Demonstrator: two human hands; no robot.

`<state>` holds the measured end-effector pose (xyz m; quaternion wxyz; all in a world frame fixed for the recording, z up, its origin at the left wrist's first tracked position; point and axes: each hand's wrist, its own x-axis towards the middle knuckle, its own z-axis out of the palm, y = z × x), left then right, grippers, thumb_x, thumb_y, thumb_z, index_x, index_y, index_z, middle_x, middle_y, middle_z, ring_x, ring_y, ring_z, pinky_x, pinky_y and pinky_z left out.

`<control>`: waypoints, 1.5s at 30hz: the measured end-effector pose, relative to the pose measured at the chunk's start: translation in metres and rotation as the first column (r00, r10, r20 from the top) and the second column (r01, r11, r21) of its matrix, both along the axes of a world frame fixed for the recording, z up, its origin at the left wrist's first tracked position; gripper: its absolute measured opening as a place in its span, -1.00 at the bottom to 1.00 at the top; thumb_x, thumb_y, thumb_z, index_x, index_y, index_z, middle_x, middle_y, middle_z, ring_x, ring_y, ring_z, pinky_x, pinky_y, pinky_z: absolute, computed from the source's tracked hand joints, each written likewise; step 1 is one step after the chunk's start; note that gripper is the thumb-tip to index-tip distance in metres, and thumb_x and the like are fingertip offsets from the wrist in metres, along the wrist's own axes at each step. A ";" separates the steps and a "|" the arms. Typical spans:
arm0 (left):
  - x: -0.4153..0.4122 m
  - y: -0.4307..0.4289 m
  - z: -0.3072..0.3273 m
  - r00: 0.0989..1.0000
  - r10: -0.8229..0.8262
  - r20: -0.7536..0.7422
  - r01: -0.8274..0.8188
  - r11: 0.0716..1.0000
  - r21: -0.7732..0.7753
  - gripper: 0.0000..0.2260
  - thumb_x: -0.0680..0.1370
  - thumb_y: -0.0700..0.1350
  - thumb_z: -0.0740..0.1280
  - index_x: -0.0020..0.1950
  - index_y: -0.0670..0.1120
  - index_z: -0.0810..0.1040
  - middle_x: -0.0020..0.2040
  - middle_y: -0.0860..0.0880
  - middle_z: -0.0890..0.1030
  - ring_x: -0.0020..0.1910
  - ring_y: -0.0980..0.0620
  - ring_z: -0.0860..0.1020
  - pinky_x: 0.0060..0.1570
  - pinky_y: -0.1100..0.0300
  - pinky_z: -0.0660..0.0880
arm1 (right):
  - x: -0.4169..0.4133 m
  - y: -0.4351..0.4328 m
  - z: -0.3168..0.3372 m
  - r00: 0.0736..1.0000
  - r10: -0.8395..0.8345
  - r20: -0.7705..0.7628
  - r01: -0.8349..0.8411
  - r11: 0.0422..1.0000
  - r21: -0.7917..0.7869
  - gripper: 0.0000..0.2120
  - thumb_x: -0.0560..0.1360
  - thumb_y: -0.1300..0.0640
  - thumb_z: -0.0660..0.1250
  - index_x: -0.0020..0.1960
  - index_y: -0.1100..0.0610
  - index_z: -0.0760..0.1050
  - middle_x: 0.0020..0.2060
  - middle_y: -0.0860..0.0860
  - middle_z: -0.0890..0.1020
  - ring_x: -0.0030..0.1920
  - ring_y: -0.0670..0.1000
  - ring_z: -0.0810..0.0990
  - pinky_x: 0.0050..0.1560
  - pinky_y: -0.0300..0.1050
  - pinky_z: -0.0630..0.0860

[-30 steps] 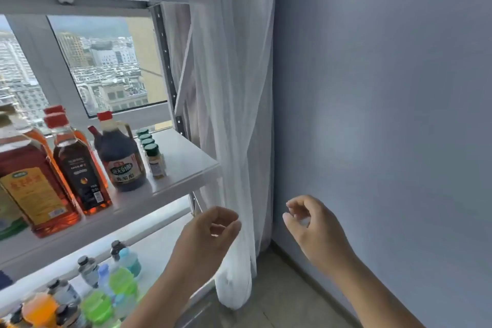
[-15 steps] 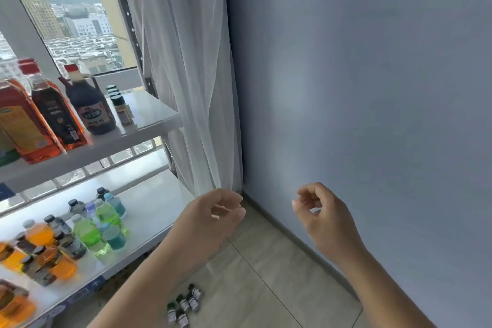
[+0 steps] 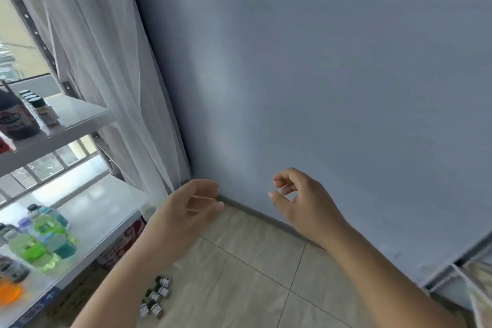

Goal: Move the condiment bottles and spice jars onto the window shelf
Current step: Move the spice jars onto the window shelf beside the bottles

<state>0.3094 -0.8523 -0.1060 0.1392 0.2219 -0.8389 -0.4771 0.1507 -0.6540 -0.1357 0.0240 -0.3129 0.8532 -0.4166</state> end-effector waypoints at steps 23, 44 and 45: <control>-0.048 0.340 0.001 0.951 -0.304 -0.059 0.300 0.952 -0.062 -0.67 0.55 0.13 0.44 0.30 0.26 0.53 0.23 0.33 0.61 0.25 0.38 0.54 0.29 0.17 0.53 | 0.018 0.378 0.005 0.981 -0.196 -0.003 0.196 0.980 0.027 -0.52 0.57 -0.11 0.38 0.45 -0.18 0.36 0.11 -0.31 0.55 0.12 -0.26 0.54 0.14 -0.14 0.59; -0.137 0.511 0.013 0.870 -0.480 -0.114 0.471 0.877 -0.096 -0.74 0.56 0.07 0.42 0.24 0.21 0.57 0.20 0.34 0.62 0.22 0.37 0.56 0.24 0.20 0.55 | -0.021 0.558 -0.002 0.906 -0.422 0.042 0.422 0.906 -0.002 -0.62 0.58 -0.11 0.37 0.37 -0.21 0.40 0.07 -0.31 0.57 0.09 -0.30 0.54 0.07 -0.20 0.60; -0.139 0.519 0.015 0.863 -0.490 -0.120 0.480 0.871 -0.106 -0.75 0.56 0.07 0.42 0.24 0.21 0.57 0.20 0.34 0.62 0.22 0.36 0.56 0.23 0.20 0.55 | -0.022 0.565 -0.003 0.905 -0.423 0.041 0.423 0.906 -0.001 -0.63 0.58 -0.11 0.37 0.36 -0.21 0.41 0.07 -0.31 0.57 0.09 -0.30 0.54 0.06 -0.20 0.60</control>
